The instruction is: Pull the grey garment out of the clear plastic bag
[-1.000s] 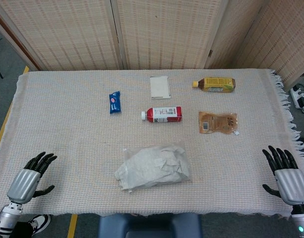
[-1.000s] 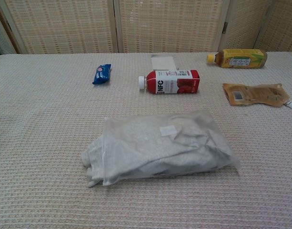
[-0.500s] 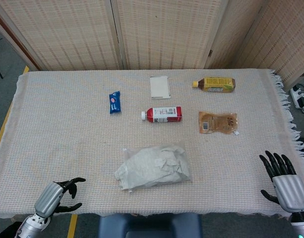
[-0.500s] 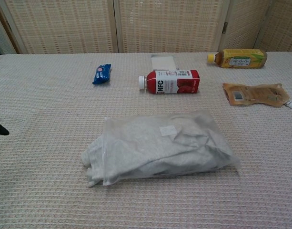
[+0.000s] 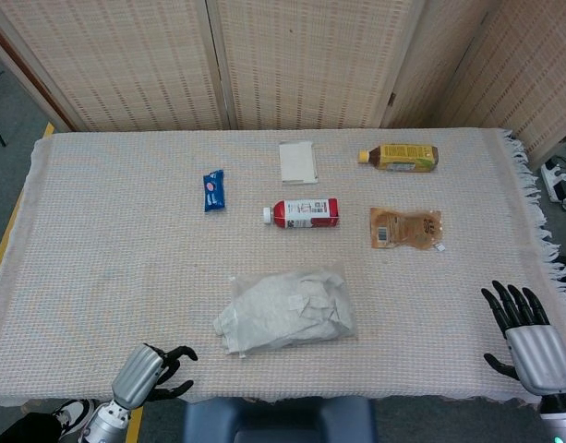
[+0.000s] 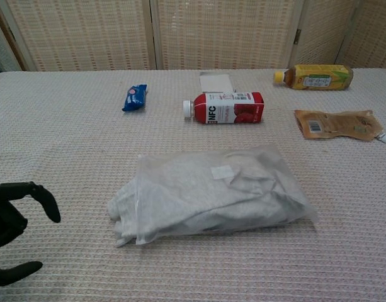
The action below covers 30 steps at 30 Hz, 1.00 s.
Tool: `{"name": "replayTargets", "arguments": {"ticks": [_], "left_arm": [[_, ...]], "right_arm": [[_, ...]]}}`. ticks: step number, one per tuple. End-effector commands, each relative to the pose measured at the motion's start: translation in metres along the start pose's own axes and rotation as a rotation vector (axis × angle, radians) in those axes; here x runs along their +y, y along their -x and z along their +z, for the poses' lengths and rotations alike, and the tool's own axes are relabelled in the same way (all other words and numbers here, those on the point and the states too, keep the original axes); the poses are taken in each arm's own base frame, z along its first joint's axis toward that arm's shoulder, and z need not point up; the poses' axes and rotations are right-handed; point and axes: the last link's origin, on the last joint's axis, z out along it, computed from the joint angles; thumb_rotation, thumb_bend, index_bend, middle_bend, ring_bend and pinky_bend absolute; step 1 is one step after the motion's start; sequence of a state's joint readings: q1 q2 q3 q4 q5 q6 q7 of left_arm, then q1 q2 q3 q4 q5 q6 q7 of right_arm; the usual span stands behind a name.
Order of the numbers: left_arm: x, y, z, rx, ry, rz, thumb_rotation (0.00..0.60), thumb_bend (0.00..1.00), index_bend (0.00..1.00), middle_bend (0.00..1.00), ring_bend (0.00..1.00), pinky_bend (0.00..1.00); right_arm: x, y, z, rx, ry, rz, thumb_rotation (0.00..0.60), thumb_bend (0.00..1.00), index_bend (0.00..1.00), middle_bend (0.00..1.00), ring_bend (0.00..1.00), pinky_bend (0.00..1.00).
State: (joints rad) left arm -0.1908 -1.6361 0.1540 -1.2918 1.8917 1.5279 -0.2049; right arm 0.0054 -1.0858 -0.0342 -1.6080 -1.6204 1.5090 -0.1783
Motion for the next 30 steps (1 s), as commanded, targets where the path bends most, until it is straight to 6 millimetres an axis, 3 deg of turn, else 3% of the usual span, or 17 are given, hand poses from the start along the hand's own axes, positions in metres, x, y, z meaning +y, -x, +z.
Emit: {"name": "replayTargets", "arguments": {"ticks": [1,11,30], "left_arm": [[0.017,0.022,0.006,-0.013,0.024,0.047,0.6,0.26,0.47,1.0,1.0,1.0],[0.022,0.059,0.037,0.012,0.014,0.146,0.6,0.29,0.49,1.0,1.0,1.0],[0.008,0.079,0.071,0.022,-0.031,0.153,0.6,0.27,0.49,1.0,1.0,1.0]], "right_arm": [[0.002,-0.003,-0.002,0.008,0.0,0.009,0.6,0.02,0.0,0.0,0.0,0.0],[0.004,-0.009,-0.006,0.01,-0.012,0.025,0.6,0.02,0.0,0.0,0.0,0.0],[0.006,-0.009,-0.004,0.008,-0.002,0.017,0.6,0.02,0.0,0.0,0.0,0.0]]}}
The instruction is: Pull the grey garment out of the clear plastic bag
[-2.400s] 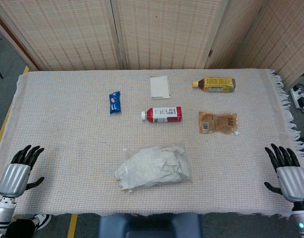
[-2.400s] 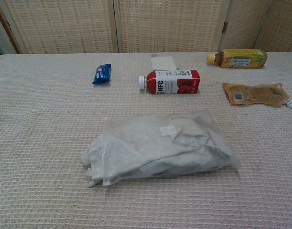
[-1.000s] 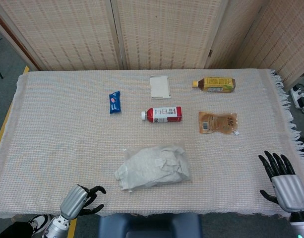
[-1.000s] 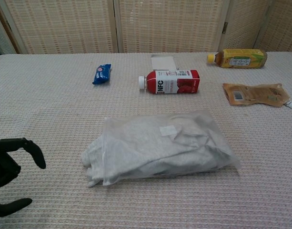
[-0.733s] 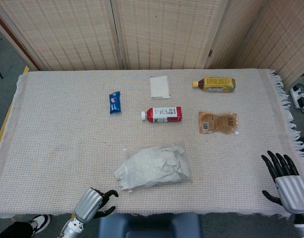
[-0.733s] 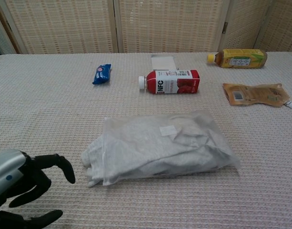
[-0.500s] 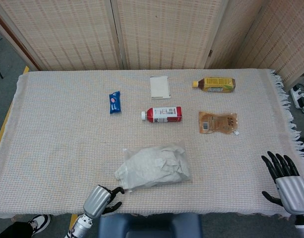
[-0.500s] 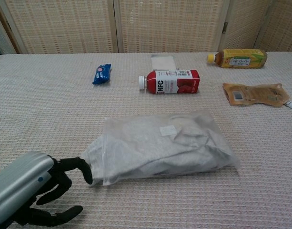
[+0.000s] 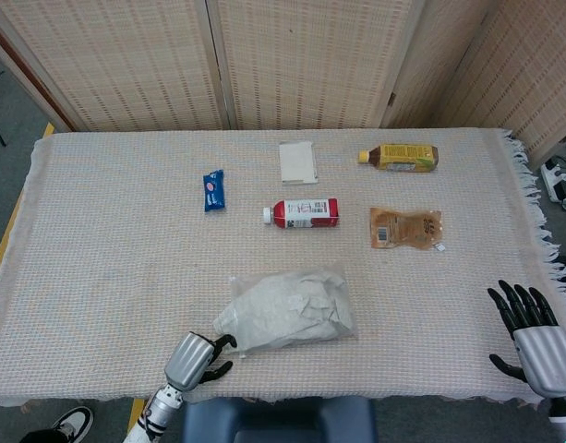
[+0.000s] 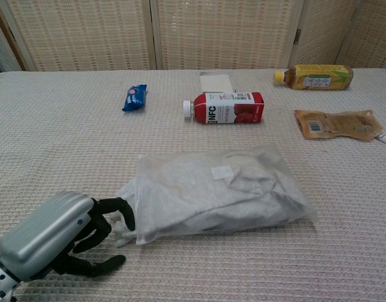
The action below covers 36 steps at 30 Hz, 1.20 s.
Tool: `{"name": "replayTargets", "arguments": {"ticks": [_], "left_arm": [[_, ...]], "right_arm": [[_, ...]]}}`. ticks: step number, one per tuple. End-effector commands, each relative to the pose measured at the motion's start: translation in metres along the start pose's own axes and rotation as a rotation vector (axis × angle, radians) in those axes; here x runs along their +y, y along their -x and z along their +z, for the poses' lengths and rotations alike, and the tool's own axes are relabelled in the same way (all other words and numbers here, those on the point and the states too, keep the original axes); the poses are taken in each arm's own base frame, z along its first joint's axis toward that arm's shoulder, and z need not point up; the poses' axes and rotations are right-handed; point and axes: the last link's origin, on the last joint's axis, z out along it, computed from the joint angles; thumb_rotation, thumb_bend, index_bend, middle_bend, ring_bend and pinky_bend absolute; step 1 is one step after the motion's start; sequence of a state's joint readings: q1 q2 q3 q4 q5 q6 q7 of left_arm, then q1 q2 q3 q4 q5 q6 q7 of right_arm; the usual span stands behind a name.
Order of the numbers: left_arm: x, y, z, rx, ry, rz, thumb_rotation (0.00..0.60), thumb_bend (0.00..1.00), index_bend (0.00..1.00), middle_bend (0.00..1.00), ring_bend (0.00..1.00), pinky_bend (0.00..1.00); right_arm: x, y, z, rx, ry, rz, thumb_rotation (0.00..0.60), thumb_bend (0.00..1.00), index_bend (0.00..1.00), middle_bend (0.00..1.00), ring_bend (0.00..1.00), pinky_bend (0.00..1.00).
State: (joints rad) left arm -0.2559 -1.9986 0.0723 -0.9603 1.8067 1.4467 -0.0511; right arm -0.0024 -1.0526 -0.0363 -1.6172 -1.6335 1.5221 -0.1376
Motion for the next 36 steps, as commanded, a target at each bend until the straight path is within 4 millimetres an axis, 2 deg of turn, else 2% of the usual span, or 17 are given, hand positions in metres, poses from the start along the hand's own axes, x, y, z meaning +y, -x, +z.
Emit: {"name": "replayTargets", "arguments": {"ticks": [1,14,18,24,32,36], "left_arm": [[0.0,0.005,0.007,-0.004,-0.017,-0.007,0.6,0.26,0.49,1.0,1.0,1.0],[-0.003,0.011,0.018,0.012,-0.039,0.013,0.6,0.27,0.5,1.0,1.0,1.0],[-0.003,0.011,0.017,0.012,-0.032,0.02,0.6,0.34,0.52,1.0,1.0,1.0],[-0.003,0.011,0.017,0.015,-0.031,0.035,0.6,0.43,0.59,1.0,1.0,1.0],[-0.007,0.008,0.018,0.034,-0.034,0.066,0.6,0.64,0.67,1.0,1.0,1.0],[-0.009,0.004,0.016,0.056,-0.024,0.079,0.6,0.67,0.69,1.0,1.0,1.0]], "right_arm": [[0.001,-0.001,0.0,0.004,0.003,0.001,0.6,0.02,0.0,0.0,0.0,0.0],[0.001,0.0,0.001,-0.001,0.001,-0.005,0.6,0.02,0.0,0.0,0.0,0.0],[0.001,0.0,0.001,0.0,0.001,-0.006,0.6,0.02,0.0,0.0,0.0,0.0],[0.0,0.0,0.0,0.0,0.0,-0.008,0.6,0.02,0.0,0.0,0.0,0.0],[0.0,0.0,-0.001,-0.002,-0.007,-0.012,0.6,0.02,0.0,0.0,0.0,0.0],[-0.003,0.001,-0.002,-0.004,-0.018,-0.015,0.6,0.02,0.0,0.0,0.0,0.0]]}}
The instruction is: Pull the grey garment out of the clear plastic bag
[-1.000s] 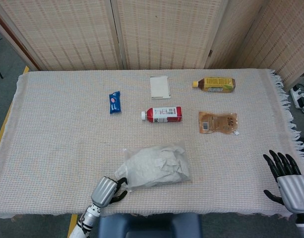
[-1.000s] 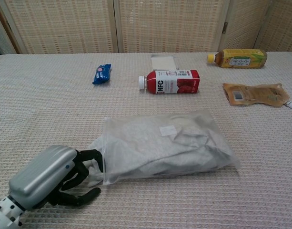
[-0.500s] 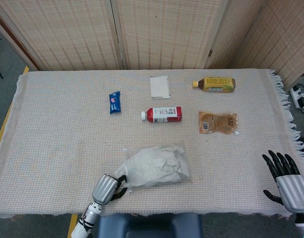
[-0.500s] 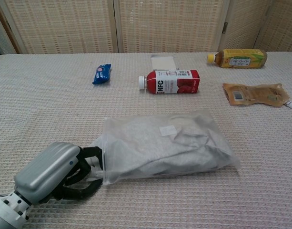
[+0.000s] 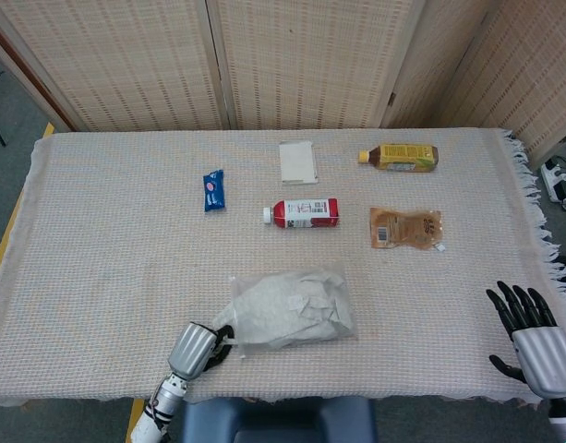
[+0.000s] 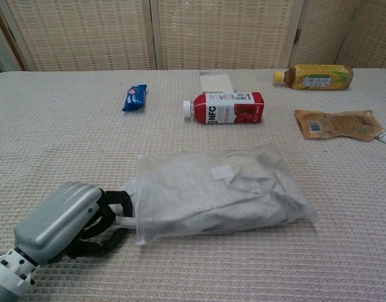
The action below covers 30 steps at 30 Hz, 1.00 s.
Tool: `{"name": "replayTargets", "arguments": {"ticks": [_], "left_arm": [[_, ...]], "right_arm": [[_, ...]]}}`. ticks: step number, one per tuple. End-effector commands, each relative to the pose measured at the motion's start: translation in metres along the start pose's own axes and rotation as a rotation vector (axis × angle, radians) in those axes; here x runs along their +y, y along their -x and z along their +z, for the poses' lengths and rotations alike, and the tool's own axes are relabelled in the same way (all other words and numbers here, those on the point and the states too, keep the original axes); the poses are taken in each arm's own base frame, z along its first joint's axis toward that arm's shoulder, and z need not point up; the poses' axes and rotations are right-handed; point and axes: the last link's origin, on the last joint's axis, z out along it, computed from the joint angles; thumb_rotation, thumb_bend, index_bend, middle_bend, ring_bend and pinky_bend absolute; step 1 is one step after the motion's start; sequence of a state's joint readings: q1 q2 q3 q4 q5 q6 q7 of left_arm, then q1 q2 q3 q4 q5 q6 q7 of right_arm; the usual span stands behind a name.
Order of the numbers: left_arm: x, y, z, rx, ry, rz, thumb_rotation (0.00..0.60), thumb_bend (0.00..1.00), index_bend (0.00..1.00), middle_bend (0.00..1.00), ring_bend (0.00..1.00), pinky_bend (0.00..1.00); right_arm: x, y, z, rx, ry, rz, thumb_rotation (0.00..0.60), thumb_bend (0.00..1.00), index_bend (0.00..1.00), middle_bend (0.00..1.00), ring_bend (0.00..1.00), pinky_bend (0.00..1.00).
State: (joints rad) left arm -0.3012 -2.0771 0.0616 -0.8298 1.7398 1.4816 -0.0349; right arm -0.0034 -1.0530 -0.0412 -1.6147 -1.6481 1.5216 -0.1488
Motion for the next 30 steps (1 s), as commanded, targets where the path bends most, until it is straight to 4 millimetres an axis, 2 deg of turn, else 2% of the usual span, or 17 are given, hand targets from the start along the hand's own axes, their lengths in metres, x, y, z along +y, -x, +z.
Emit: {"name": "replayTargets", "arguments": {"ticks": [1,9,18,24,30], "left_arm": [[-0.002,-0.003,-0.001,0.014,0.007,0.009,0.6,0.68,0.7,1.0,1.0,1.0],[-0.003,-0.01,-0.003,0.031,0.023,0.004,0.6,0.69,0.71,1.0,1.0,1.0],[-0.003,-0.019,-0.006,0.051,0.036,0.006,0.6,0.69,0.71,1.0,1.0,1.0],[0.0,-0.019,-0.006,0.045,0.043,0.006,0.6,0.69,0.71,1.0,1.0,1.0],[0.0,-0.02,-0.006,0.046,0.047,0.006,0.6,0.68,0.72,1.0,1.0,1.0]], "right_arm": [[-0.002,0.001,0.0,0.001,-0.007,-0.002,0.6,0.02,0.0,0.0,0.0,0.0],[-0.014,0.015,0.007,-0.006,-0.05,0.015,0.6,0.02,0.01,0.0,0.0,0.0],[-0.024,0.035,0.034,-0.012,-0.073,0.059,0.6,0.04,0.15,0.0,0.0,0.0],[-0.053,0.053,0.052,0.023,-0.138,0.148,0.6,0.05,0.34,0.0,0.0,0.0],[-0.092,0.079,0.063,0.089,-0.19,0.242,0.6,0.05,0.49,0.07,0.0,0.0]]}}
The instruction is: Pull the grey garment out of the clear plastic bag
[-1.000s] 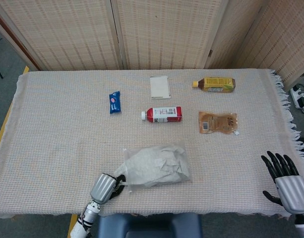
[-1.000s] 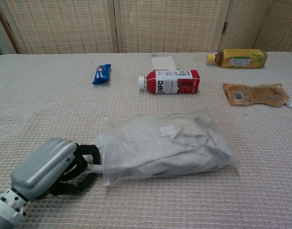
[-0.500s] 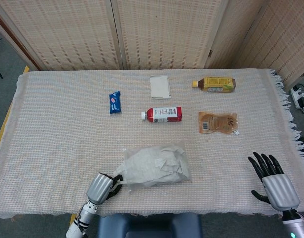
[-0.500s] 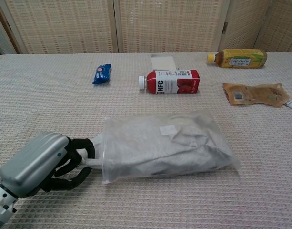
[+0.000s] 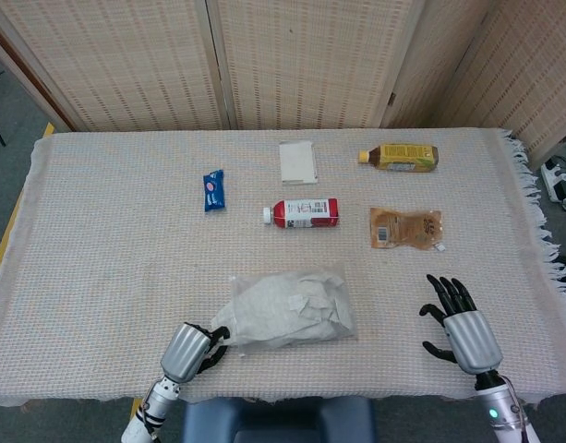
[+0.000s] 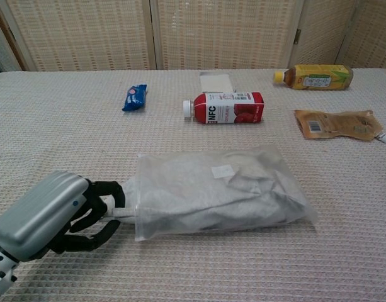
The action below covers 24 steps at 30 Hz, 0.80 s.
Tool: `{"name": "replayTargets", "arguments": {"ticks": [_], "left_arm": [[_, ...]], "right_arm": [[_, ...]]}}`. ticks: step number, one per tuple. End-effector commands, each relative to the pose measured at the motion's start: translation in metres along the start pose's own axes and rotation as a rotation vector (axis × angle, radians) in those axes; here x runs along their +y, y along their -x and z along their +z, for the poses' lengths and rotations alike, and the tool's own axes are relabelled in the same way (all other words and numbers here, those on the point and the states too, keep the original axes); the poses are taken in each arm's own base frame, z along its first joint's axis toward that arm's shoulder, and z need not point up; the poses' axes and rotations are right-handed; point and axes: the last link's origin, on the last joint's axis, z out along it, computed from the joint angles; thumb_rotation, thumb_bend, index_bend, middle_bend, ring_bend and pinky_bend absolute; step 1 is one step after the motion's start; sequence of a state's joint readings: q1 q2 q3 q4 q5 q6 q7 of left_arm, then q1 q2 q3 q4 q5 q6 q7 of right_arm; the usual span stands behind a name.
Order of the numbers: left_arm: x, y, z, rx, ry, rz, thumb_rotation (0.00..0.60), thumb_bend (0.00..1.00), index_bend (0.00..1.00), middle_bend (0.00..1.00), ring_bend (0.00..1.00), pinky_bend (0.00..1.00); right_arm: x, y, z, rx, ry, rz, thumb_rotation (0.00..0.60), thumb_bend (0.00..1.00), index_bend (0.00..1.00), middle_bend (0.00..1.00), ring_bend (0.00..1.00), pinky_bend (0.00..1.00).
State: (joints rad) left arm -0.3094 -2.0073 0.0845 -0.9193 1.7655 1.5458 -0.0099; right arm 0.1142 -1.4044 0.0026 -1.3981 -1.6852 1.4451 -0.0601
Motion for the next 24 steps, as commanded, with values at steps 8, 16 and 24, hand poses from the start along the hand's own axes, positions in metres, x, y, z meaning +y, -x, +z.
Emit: {"name": "replayTargets", "arguments": {"ticks": [8,16,24], "left_arm": [[-0.001,0.001,0.002,-0.006,0.001,0.004,0.6,0.68,0.72,1.0,1.0,1.0],[-0.004,-0.001,0.006,0.001,0.0,0.011,0.6,0.68,0.72,1.0,1.0,1.0],[-0.005,-0.003,0.009,0.006,0.002,0.015,0.6,0.68,0.72,1.0,1.0,1.0]], "right_arm": [[-0.05,0.065,0.017,0.101,-0.065,0.133,0.6,0.05,0.5,0.08,0.0,0.0],[-0.07,0.086,0.024,0.179,-0.085,0.231,0.6,0.05,0.5,0.08,0.0,0.0],[-0.085,0.101,0.032,0.217,-0.106,0.266,0.6,0.06,0.5,0.09,0.0,0.0]]}}
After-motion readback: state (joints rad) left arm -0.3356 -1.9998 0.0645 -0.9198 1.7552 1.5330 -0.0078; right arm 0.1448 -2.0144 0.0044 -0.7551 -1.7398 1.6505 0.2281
